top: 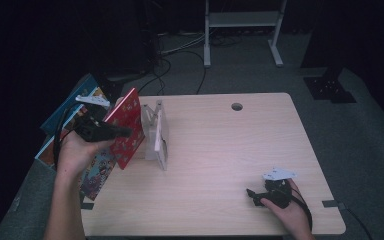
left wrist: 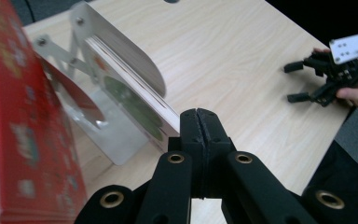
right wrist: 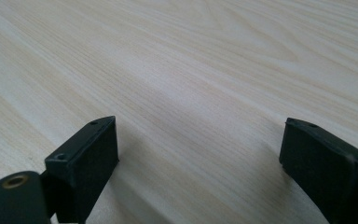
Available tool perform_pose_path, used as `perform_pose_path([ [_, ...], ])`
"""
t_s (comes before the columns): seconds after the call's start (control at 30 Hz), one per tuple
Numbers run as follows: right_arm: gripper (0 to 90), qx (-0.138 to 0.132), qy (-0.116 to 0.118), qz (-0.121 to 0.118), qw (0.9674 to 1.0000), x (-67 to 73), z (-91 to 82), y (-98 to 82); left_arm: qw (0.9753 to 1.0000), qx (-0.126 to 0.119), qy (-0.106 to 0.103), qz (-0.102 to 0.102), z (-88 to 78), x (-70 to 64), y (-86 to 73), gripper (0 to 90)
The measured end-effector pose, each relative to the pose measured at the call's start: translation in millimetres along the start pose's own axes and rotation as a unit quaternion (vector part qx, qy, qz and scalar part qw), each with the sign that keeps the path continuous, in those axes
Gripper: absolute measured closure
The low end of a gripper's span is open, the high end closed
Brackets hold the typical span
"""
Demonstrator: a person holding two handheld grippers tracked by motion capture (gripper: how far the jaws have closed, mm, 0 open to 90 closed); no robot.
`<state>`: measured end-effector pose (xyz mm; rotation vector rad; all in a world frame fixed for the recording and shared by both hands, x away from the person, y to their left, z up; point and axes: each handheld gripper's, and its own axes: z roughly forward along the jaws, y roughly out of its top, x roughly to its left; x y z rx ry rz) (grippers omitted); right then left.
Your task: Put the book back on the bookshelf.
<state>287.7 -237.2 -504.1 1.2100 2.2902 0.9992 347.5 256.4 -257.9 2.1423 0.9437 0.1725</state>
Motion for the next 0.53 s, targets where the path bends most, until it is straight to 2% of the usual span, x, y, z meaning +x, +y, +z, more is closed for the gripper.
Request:
perform_pose_path([
  [0.2,10.5,0.0,0.0,0.0,1.0,0.0,0.0,0.0,0.9999,0.005,-0.007,0.012,7.3,-13.6,-8.5,89.9],
  [0.53,10.5,0.0,0.0,0.0,1.0,0.1,0.0,0.0,0.9999,0.007,-0.006,0.013,8.6,-14.2,-9.2,89.8],
])
